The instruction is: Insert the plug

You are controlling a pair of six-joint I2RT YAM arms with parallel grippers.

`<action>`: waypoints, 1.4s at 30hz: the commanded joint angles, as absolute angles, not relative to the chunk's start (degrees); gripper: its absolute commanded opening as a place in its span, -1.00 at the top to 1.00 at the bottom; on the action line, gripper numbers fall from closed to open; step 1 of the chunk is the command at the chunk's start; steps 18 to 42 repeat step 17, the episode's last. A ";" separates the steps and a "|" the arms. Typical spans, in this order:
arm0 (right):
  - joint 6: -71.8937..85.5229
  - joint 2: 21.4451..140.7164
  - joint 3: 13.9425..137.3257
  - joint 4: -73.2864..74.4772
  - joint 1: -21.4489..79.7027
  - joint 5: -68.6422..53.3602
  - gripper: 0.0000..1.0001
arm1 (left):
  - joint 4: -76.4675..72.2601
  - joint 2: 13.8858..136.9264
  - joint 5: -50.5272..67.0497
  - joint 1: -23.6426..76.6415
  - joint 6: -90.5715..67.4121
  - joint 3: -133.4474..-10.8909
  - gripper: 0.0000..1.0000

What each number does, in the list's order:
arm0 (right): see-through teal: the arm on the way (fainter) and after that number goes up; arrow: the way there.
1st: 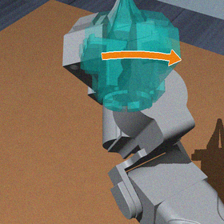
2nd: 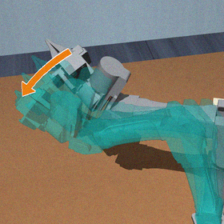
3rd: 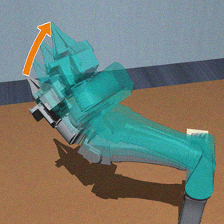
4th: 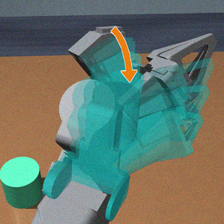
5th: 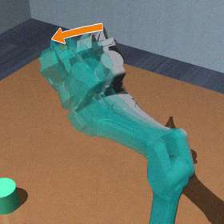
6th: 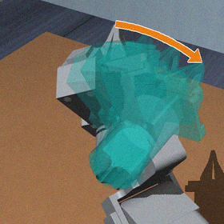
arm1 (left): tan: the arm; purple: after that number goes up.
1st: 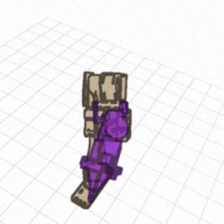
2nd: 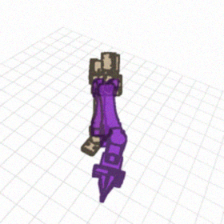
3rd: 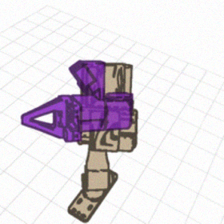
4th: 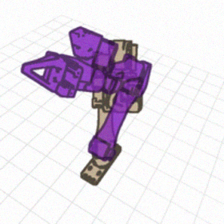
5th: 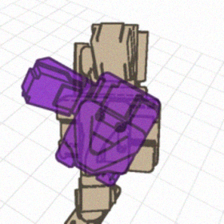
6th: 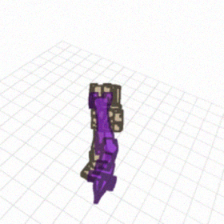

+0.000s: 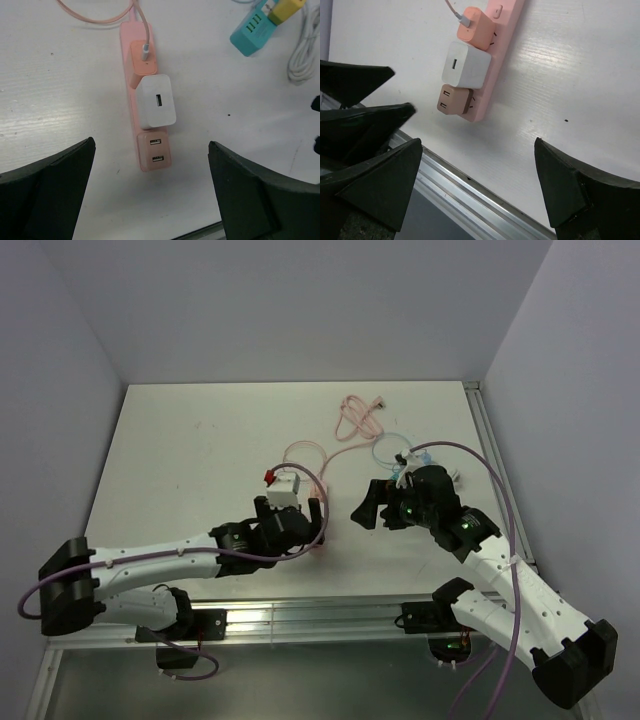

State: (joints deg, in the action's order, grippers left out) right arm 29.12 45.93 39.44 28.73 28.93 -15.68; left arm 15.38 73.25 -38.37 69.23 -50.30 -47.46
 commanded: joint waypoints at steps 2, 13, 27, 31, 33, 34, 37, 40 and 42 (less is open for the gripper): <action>29.79 45.70 41.40 29.18 28.74 -11.96 -1.00 | 14.14 63.65 -37.62 69.61 -48.43 -43.86 -0.99; 32.43 44.92 35.78 22.86 28.74 -9.75 -1.00 | -4.26 37.63 -15.85 60.14 -48.51 -27.53 -0.99; 33.14 40.71 28.50 16.28 28.74 -18.06 -1.00 | -22.19 32.26 4.78 48.45 -51.14 -17.00 -0.99; 33.14 40.71 28.50 16.28 28.74 -18.06 -1.00 | -22.19 32.26 4.78 48.45 -51.14 -17.00 -0.99; 33.14 40.71 28.50 16.28 28.74 -18.06 -1.00 | -22.19 32.26 4.78 48.45 -51.14 -17.00 -0.99; 33.14 40.71 28.50 16.28 28.74 -18.06 -1.00 | -22.19 32.26 4.78 48.45 -51.14 -17.00 -0.99; 33.14 40.71 28.50 16.28 28.74 -18.06 -1.00 | -22.19 32.26 4.78 48.45 -51.14 -17.00 -0.99; 33.14 40.71 28.50 16.28 28.74 -18.06 -1.00 | -22.19 32.26 4.78 48.45 -51.14 -17.00 -0.99; 33.14 40.71 28.50 16.28 28.74 -18.06 -1.00 | -22.19 32.26 4.78 48.45 -51.14 -17.00 -0.99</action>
